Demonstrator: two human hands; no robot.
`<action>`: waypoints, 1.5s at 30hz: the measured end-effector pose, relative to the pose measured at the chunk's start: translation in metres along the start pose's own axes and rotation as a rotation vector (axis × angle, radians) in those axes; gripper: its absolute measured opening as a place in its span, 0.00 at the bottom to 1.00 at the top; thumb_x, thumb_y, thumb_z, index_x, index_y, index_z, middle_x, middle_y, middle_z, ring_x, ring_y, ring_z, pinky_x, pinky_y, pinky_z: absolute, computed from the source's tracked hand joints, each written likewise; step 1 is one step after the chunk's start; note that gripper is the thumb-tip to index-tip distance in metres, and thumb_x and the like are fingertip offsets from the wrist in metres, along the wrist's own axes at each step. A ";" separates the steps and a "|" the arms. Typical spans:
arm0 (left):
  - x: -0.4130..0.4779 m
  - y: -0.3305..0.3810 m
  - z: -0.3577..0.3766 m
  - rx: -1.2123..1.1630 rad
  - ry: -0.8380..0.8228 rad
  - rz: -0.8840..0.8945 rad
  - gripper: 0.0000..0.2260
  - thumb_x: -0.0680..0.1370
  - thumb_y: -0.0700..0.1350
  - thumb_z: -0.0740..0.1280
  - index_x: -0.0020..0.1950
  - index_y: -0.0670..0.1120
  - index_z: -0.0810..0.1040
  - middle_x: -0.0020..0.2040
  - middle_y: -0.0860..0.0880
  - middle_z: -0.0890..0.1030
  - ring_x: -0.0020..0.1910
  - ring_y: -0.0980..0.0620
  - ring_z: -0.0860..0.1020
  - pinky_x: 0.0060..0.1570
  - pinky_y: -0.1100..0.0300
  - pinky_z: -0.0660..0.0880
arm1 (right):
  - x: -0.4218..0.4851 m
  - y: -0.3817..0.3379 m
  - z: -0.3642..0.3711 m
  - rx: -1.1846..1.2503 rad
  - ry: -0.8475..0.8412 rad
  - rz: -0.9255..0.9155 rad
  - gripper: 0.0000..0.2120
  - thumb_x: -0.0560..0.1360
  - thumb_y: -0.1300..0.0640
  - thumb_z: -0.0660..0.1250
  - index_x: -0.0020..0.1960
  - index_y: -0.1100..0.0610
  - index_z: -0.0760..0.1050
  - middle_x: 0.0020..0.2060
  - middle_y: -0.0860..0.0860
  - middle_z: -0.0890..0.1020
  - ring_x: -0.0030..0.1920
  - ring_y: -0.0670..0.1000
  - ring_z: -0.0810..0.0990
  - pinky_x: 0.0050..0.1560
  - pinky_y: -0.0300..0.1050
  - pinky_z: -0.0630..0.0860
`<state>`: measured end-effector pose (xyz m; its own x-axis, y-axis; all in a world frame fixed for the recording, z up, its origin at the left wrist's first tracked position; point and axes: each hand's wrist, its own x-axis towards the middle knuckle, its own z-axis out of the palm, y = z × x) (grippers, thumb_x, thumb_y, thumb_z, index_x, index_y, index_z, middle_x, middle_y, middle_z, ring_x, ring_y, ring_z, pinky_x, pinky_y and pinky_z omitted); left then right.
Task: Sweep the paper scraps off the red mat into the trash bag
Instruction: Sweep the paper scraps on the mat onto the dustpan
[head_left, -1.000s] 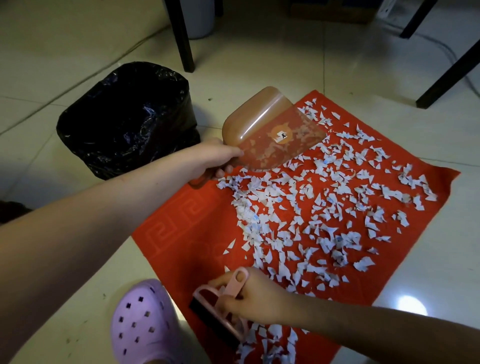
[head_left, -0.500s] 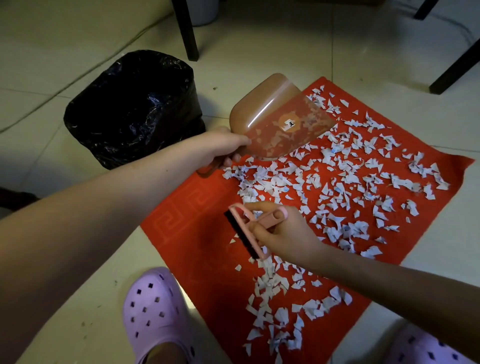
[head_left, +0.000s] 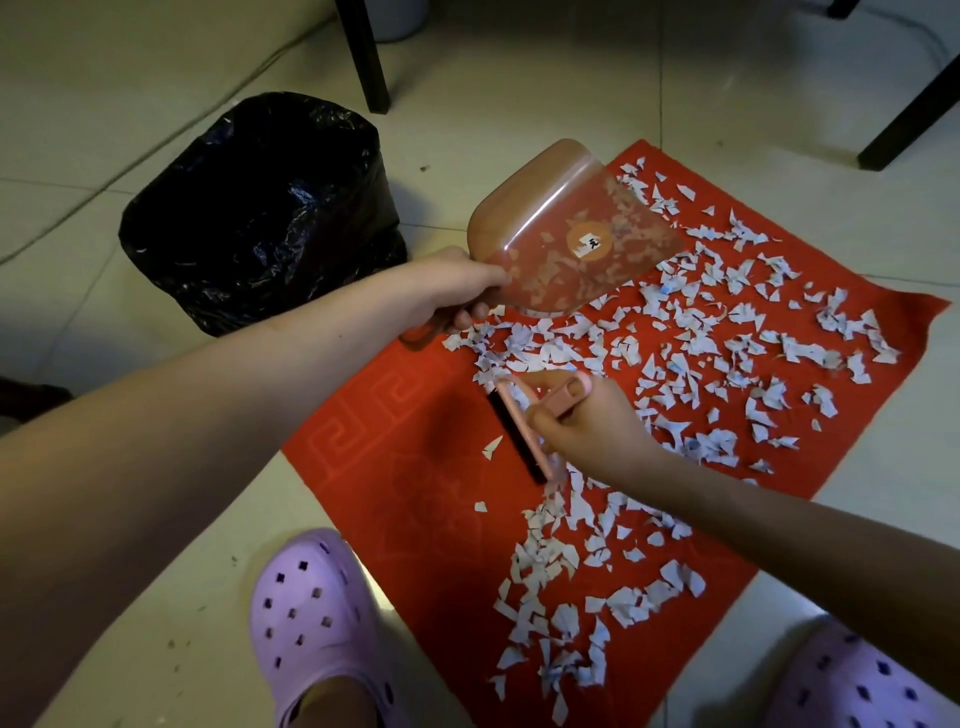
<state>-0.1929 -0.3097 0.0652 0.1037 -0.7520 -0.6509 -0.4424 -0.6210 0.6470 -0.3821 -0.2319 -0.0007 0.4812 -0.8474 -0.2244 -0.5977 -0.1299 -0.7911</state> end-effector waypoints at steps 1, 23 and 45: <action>0.000 -0.001 0.000 -0.002 0.003 -0.003 0.09 0.79 0.49 0.63 0.51 0.44 0.73 0.29 0.49 0.72 0.23 0.54 0.66 0.27 0.63 0.65 | -0.002 -0.001 -0.003 0.034 -0.002 -0.012 0.16 0.77 0.59 0.62 0.64 0.51 0.75 0.34 0.53 0.83 0.32 0.52 0.83 0.32 0.56 0.80; 0.002 -0.006 -0.001 -0.014 -0.002 -0.013 0.08 0.79 0.49 0.64 0.51 0.44 0.73 0.29 0.49 0.72 0.23 0.54 0.66 0.26 0.64 0.64 | 0.000 -0.011 -0.018 0.142 -0.003 0.050 0.12 0.75 0.62 0.65 0.56 0.52 0.78 0.38 0.52 0.85 0.32 0.47 0.83 0.26 0.34 0.76; -0.011 -0.008 0.013 0.050 -0.042 -0.027 0.09 0.79 0.49 0.64 0.44 0.45 0.73 0.28 0.48 0.70 0.20 0.54 0.64 0.21 0.68 0.63 | -0.059 0.011 0.000 0.176 -0.586 -0.058 0.10 0.78 0.55 0.64 0.54 0.58 0.80 0.43 0.49 0.84 0.39 0.44 0.82 0.41 0.36 0.78</action>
<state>-0.2022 -0.2933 0.0622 0.0794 -0.7248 -0.6844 -0.4839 -0.6283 0.6092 -0.4174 -0.1832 0.0044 0.8123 -0.4106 -0.4143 -0.4691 -0.0376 -0.8824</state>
